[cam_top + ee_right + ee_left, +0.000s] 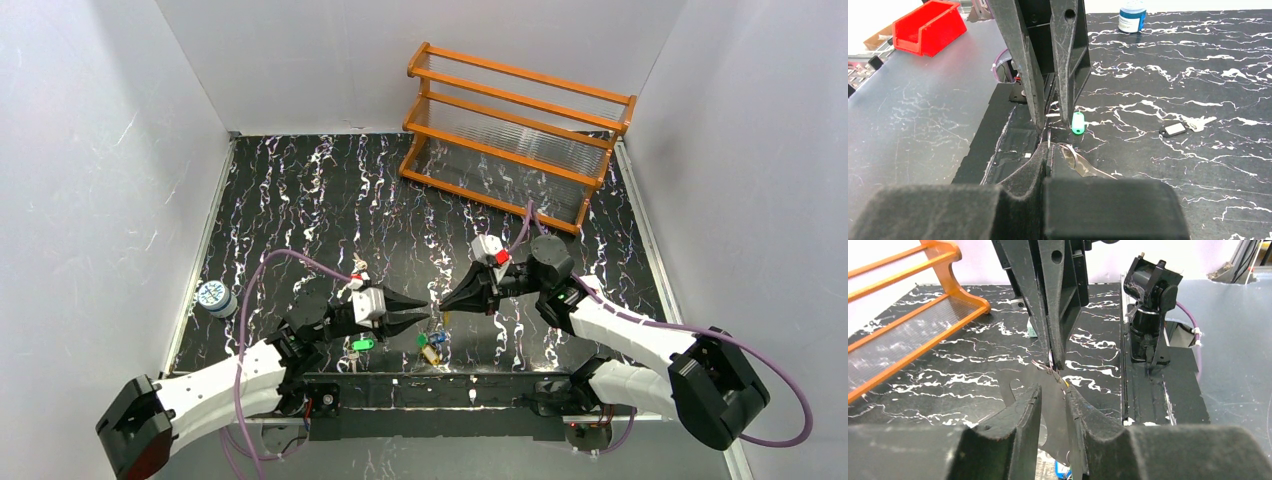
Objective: Put the keys on the keyring
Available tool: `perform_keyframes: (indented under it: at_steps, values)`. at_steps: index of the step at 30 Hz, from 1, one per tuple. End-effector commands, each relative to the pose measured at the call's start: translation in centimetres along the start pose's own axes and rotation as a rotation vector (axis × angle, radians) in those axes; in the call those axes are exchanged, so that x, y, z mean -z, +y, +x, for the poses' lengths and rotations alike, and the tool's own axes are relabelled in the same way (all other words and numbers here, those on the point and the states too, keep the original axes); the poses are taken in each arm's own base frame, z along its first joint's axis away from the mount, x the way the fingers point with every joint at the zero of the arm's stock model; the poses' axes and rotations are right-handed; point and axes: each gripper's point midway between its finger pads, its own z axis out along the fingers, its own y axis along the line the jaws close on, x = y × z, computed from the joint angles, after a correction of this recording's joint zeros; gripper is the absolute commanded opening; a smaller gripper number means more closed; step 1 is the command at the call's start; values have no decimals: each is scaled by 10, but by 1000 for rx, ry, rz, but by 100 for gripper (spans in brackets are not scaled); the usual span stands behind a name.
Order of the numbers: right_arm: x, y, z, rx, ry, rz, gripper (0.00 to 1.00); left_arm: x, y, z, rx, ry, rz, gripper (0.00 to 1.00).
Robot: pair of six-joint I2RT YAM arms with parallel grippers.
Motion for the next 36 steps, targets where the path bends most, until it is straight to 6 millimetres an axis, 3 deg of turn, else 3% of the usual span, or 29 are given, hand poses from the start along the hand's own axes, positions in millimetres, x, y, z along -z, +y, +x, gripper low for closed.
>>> perform_keyframes:
  at_steps: [1, 12, 17, 28, 36]
  values:
    - [-1, -5, -16, 43, -40, 21, 1, -8, 8, -17, 23, -60, -37, 24]
    - [0, -6, -15, 45, -32, 27, 1, -20, 4, -17, 56, -56, -1, 24]
    - [0, -5, -13, 49, -27, 27, 1, -18, 8, -22, 57, -82, -32, 30]
    - [0, -3, -13, 50, -25, 15, 1, -16, 10, -24, 66, -101, -55, 13]
    - [0, -2, -12, 50, -25, 14, 1, -20, 9, -20, 72, -81, -36, 18]
